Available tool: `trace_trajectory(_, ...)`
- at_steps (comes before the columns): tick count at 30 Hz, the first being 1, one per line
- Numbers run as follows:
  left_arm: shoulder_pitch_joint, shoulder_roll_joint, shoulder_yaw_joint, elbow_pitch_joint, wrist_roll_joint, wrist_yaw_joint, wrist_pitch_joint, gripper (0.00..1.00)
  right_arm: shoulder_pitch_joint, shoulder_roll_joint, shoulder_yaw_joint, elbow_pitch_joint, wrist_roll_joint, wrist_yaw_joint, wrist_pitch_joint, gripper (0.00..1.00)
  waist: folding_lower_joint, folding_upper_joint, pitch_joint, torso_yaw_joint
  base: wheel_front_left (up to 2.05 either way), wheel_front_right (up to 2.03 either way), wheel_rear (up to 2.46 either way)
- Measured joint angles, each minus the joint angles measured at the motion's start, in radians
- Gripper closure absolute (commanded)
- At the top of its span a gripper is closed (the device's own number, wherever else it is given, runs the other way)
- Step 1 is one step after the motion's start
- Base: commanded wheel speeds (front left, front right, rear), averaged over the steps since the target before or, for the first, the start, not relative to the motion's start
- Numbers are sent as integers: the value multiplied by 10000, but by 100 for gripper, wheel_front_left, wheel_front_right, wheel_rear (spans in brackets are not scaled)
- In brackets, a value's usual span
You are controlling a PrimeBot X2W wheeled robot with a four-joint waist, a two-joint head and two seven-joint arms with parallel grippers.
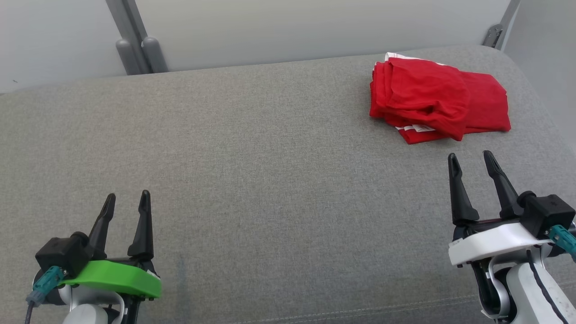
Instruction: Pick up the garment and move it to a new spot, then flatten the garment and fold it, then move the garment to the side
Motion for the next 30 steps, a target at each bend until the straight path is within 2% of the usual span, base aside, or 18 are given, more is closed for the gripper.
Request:
trace_trajectory(3, 0, 23, -155, 48, 0, 0, 0, 0, 74, 27, -21, 0, -2, 13, 0, 0, 0, 0, -23, 8, 0, 0, 0)
trace_trajectory(4, 6, -13, -198, 119, -6, 0, 8, 100, 77, 52, -10, 52, 4, 12, 0, 100, 0, 0, -29, 9, 0, 0, 0)
trace_trajectory(15, 229, -169, -249, 370, -443, 0, 136, 100, 461, 238, 40, 303, 487, 104, 4, 100, 0, 0, -54, 14, 0, 0, 0)
trace_trajectory(25, 229, -213, -73, 372, -1969, 0, 481, 100, 463, 357, -146, 293, 2127, 276, 230, 100, 0, 0, -86, 31, 0, 0, 0)
trace_trajectory(30, 229, -274, 38, 378, -2341, 0, 665, 100, 461, 424, -320, 334, 2800, 357, 428, 100, 0, 0, -101, 44, 0, 0, 0)
